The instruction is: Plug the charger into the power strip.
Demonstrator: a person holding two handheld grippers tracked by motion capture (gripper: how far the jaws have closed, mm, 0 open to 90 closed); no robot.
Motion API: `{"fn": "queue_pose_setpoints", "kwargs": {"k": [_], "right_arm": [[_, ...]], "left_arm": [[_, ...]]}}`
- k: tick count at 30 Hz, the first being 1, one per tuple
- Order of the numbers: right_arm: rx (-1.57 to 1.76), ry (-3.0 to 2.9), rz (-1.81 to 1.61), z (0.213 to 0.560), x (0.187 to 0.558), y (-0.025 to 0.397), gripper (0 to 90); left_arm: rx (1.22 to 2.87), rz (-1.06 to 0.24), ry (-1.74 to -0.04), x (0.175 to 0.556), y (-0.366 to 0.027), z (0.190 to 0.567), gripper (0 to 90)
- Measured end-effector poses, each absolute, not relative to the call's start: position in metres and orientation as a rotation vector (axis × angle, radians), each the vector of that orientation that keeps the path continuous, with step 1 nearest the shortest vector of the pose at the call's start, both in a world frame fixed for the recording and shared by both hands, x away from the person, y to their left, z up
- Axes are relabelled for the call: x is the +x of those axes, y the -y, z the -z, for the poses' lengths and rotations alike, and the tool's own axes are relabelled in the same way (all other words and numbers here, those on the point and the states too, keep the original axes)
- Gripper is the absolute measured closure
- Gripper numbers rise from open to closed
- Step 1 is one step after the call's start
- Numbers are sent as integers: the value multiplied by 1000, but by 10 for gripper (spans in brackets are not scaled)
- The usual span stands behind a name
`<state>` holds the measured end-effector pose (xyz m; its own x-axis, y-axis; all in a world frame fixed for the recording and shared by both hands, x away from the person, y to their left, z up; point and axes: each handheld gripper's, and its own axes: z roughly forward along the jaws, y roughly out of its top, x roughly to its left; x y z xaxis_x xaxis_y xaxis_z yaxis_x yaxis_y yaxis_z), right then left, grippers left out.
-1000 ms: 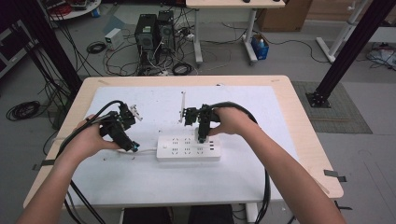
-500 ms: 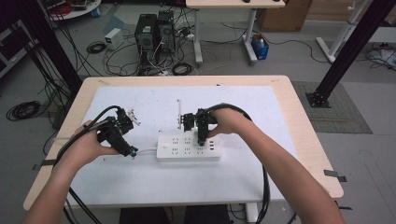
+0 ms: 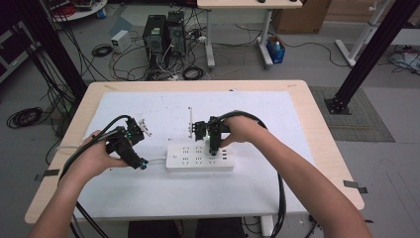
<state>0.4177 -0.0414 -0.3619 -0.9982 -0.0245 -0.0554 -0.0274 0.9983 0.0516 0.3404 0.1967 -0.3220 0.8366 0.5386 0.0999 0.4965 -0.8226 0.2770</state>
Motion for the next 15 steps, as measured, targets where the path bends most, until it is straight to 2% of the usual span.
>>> {"fn": "queue_pose_setpoints", "kwargs": {"k": [5,15], "right_arm": [[-59,-3023,-60,365,406,38,632],[-7,-3098,-292,368,420,55,614]], "left_arm": [[2787,-256,-793,344,-194,320,215],[2792,-242,-770,348,-191,322,215]]}}
